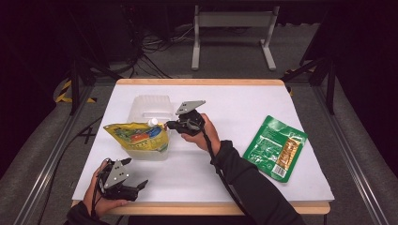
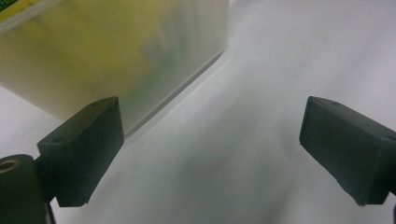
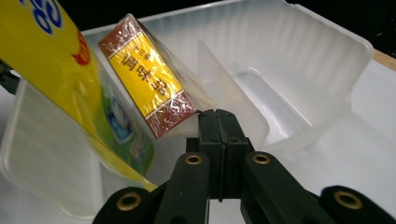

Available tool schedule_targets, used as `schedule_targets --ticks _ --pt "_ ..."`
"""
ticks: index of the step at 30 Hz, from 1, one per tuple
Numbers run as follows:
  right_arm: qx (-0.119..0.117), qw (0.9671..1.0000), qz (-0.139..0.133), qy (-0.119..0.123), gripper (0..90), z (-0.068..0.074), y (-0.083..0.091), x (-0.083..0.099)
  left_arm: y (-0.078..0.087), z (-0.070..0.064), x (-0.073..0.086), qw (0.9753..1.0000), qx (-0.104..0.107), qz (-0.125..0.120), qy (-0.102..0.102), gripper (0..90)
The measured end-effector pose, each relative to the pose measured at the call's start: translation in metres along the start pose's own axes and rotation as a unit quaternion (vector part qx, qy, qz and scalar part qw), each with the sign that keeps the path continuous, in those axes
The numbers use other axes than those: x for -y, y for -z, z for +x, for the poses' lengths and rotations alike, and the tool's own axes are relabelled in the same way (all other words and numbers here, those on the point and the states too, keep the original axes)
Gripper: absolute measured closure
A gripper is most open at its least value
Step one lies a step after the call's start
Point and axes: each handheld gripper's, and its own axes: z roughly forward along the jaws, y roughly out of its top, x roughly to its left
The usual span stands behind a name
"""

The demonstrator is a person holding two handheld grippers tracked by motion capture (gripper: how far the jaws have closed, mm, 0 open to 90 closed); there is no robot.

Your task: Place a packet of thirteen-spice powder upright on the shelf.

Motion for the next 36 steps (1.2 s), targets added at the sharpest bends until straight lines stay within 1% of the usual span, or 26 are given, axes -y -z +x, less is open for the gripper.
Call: schedule_targets --ticks 2,4,5,6,10,15,18,20,21,25,26,28,31,33,36 --pt "-0.005 1.0 -0.002 0.004 90.0 0.003 -0.003 -0.003 0.0 0.0 0.0 1.0 -0.001 0.0 0.0 7.1" --pt "-0.003 1.0 -0.004 0.006 89.9 0.005 -0.005 -0.005 0.0 0.0 0.0 1.0 -0.001 -0.001 0.001 7.1" --pt "-0.011 0.9999 -0.008 0.006 89.1 0.008 -0.009 -0.008 0.0 0.0 0.0 1.0 -0.001 -0.002 0.001 7.1" --pt "-0.008 0.9999 -0.008 0.01 88.4 0.009 -0.01 -0.01 0.0 0.0 0.0 1.0 -0.001 -0.002 0.001 7.1" --pt "-0.01 0.9999 -0.009 0.011 86.4 0.011 -0.015 -0.014 0.0 0.0 0.0 1.0 0.0 -0.002 0.0 7.1" --pt "-0.017 0.9997 -0.016 0.001 85.8 0.008 -0.016 -0.012 -0.001 0.0 0.0 1.0 0.001 -0.002 0.001 7.1" --pt "-0.007 0.9999 -0.011 -0.005 83.7 0.007 -0.014 -0.009 -0.001 0.0 0.0 1.0 0.001 -0.002 0.0 7.1" --pt "-0.007 0.9999 -0.012 -0.006 84.1 0.005 -0.01 -0.006 -0.001 0.0 0.0 1.0 0.001 -0.001 0.0 7.1" --pt "-0.002 0.9999 -0.011 -0.005 84.1 0.005 -0.008 -0.005 -0.001 -0.001 -0.001 1.0 0.001 -0.002 0.001 7.1" --pt "0.002 0.9999 -0.011 -0.008 83.3 0.002 -0.002 -0.002 -0.001 -0.002 -0.002 1.0 0.003 -0.003 0.0 7.2" --pt "0.004 0.9999 -0.012 -0.01 83.1 0.002 0.0 -0.002 -0.001 -0.002 -0.002 1.0 0.002 -0.003 0.001 7.4" --pt "0.008 0.9999 -0.009 -0.004 82.3 0.003 0.005 0.0 -0.002 -0.002 -0.003 0.9999 0.006 -0.005 0.007 7.7" --pt "0.019 0.9998 0.001 0.004 81.7 0.004 0.016 0.003 -0.002 -0.003 -0.003 0.9999 0.009 -0.006 0.009 8.0" --pt "0.021 0.9998 0.002 0.002 80.4 0.004 0.025 0.005 -0.002 -0.004 -0.004 0.9999 0.011 -0.005 0.007 8.6" --pt "0.028 0.9996 0.008 0.005 79.4 0.005 0.038 0.01 -0.001 -0.007 -0.006 0.9997 0.02 -0.007 0.009 10.4"
